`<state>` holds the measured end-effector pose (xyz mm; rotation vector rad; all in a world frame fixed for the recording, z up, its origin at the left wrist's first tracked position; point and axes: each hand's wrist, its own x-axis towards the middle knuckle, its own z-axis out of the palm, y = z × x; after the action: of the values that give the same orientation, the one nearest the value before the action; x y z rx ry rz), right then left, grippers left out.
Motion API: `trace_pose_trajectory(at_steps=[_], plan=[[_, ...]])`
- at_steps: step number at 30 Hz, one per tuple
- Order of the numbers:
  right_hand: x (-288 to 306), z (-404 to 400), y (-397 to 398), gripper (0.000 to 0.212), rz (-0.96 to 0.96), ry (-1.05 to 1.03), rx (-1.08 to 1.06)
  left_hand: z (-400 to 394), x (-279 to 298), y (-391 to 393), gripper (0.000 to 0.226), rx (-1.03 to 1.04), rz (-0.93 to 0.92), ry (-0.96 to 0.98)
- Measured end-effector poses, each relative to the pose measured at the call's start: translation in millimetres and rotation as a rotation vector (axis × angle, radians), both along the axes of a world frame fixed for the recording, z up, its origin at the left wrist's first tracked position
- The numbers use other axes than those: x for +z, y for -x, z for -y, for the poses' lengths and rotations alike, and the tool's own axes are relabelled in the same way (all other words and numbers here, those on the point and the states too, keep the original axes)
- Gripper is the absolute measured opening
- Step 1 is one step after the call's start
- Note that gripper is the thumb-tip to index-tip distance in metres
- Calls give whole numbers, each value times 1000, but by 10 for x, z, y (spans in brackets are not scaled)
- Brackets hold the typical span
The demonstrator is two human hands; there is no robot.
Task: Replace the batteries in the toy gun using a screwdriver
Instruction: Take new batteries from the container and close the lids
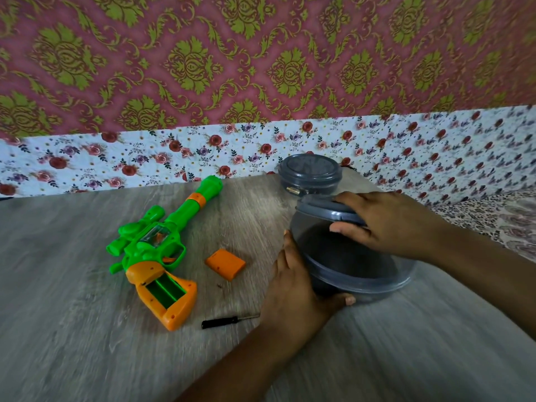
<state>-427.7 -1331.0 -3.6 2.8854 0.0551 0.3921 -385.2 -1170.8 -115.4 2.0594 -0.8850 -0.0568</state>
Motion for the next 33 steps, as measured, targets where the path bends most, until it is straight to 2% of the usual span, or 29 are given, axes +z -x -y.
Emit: trace_pose_trajectory(at_steps=[6, 12, 18, 22, 24, 26, 27, 28, 31, 33], plan=[[-108, 340, -189, 64, 8, -210, -9, -6, 8, 8, 133, 12, -37, 7], [-201, 421, -380, 50, -35, -269, -39, -6, 36, 5, 133, 13, -59, -24], [-193, 434, -490, 54, -27, -386, -59, -12, 35, 0, 133, 6, -73, -21], [-140, 418, -484, 54, -102, -392, -108, -13, 42, -3, 133, 3, -84, -22], [-88, 381, -393, 52, 7, -325, -107, -19, 35, -5, 133, 2, -71, -9], [-49, 278, -228, 39, 205, -324, -52, -19, 19, -5, 133, -5, -56, 13], [-39, 193, -138, 34, 238, -335, -32, -20, 17, -3, 133, -10, -46, 23], [-51, 112, -57, 29, 199, -328, -33, -22, 15, 1, 133, -13, -37, 31], [-151, -115, 62, 15, -190, -180, -199, -28, 18, 5, 133, -25, -32, 50], [-181, -180, 59, 15, -358, -120, -325, -34, 25, 12, 134, -28, -40, 52]])
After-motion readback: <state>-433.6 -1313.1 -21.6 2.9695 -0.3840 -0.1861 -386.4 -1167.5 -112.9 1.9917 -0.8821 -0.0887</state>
